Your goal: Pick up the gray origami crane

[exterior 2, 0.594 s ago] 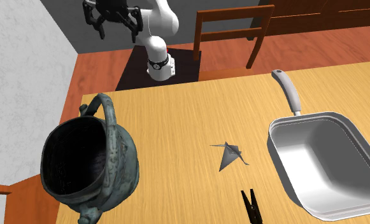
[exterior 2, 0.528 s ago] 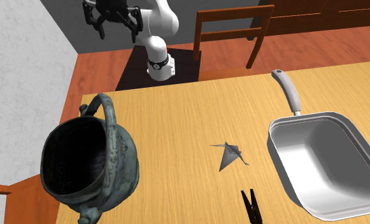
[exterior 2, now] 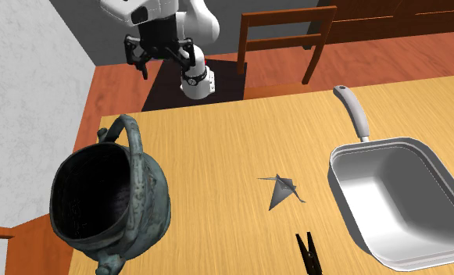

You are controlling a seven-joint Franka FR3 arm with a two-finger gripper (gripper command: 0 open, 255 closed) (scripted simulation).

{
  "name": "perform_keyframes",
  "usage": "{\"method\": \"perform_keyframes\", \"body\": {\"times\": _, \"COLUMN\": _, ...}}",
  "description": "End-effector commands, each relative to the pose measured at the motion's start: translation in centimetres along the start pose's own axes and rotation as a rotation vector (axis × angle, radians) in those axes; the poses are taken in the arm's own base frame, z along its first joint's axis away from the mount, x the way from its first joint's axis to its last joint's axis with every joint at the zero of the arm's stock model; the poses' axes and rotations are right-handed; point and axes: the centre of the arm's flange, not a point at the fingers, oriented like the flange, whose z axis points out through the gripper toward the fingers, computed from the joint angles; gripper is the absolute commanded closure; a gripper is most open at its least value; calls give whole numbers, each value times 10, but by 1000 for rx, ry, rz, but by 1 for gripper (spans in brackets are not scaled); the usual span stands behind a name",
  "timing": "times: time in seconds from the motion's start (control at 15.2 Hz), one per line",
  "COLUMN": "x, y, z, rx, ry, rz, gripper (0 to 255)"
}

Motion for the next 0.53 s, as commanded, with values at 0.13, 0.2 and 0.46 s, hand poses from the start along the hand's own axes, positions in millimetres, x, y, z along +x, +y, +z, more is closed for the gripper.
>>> {"method": "perform_keyframes", "body": {"times": 0.13, "x": 34, "y": -30, "z": 24, "rx": 15, "ry": 15, "rz": -62, "gripper": 0}}
{"method": "perform_keyframes", "body": {"times": 0.2, "x": 43, "y": -38, "z": 29, "rx": 18, "ry": 19, "rz": -77, "gripper": 0}}
{"method": "perform_keyframes", "body": {"times": 0.46, "x": 77, "y": -70, "z": 48, "rx": 32, "ry": 33, "rz": -139, "gripper": 0}}
